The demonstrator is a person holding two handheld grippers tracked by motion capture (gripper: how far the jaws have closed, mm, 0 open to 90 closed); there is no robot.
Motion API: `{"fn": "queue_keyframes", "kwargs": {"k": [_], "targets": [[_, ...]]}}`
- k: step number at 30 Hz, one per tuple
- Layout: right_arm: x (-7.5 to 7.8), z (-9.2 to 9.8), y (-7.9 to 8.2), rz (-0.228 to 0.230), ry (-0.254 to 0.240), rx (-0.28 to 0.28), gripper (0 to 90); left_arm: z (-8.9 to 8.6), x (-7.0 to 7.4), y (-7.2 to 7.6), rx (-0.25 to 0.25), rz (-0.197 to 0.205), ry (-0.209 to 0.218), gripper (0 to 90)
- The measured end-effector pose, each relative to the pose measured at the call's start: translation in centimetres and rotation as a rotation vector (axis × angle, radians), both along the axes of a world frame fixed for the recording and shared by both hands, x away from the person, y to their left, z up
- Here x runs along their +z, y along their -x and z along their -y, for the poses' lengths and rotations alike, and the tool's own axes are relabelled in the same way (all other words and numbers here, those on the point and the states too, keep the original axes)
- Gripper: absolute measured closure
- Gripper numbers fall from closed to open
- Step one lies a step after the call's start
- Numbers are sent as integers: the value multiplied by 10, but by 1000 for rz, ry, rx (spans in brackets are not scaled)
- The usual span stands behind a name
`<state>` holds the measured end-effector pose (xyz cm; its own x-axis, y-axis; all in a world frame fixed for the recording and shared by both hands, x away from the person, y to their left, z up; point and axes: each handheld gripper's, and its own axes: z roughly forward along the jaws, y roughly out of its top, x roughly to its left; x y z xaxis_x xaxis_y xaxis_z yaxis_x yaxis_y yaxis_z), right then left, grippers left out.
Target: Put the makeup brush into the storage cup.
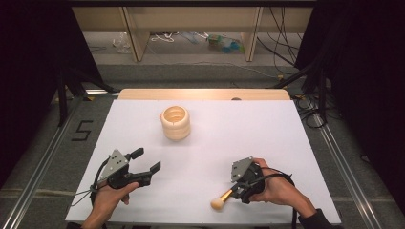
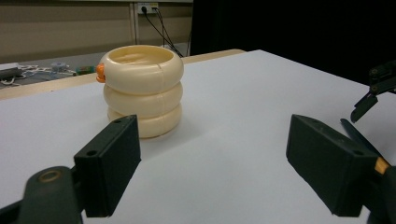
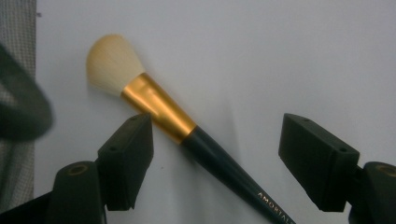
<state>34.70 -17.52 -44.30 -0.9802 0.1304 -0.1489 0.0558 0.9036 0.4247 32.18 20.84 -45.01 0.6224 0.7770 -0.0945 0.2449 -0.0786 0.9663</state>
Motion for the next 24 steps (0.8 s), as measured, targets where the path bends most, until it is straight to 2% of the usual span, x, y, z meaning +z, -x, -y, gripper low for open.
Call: {"fn": "queue_keyframes", "kwargs": {"k": [4, 7, 8, 11, 13, 15, 17, 22, 24], "targets": [[-3, -4, -2, -21, 37, 17, 294, -1, 0, 0, 5, -6, 3, 177], [-6, -7, -4, -10, 68, 37, 302, 0, -1, 0, 0, -3, 9, 177], [-6, -7, -5, -14, 78, 42, 307, -1, -1, 1, 6, -4, -2, 177], [-9, -9, -5, -21, 103, 62, 317, 0, -1, 0, 2, 0, 3, 177], [-10, -10, -5, -25, 114, 63, 326, -1, -1, 0, -1, 0, -7, 177], [-11, -11, -7, -20, 117, 71, 337, 0, -1, -1, 2, 0, 7, 178], [-13, -13, -8, -32, 122, 81, 350, 0, -1, 0, 2, -3, -5, 179], [-16, -15, -9, -47, 148, 94, 386, 0, 0, -1, 3, 1, -4, 182], [-16, -15, -9, -61, 153, 93, 411, 0, -2, 0, 3, -9, -9, 182]]}}
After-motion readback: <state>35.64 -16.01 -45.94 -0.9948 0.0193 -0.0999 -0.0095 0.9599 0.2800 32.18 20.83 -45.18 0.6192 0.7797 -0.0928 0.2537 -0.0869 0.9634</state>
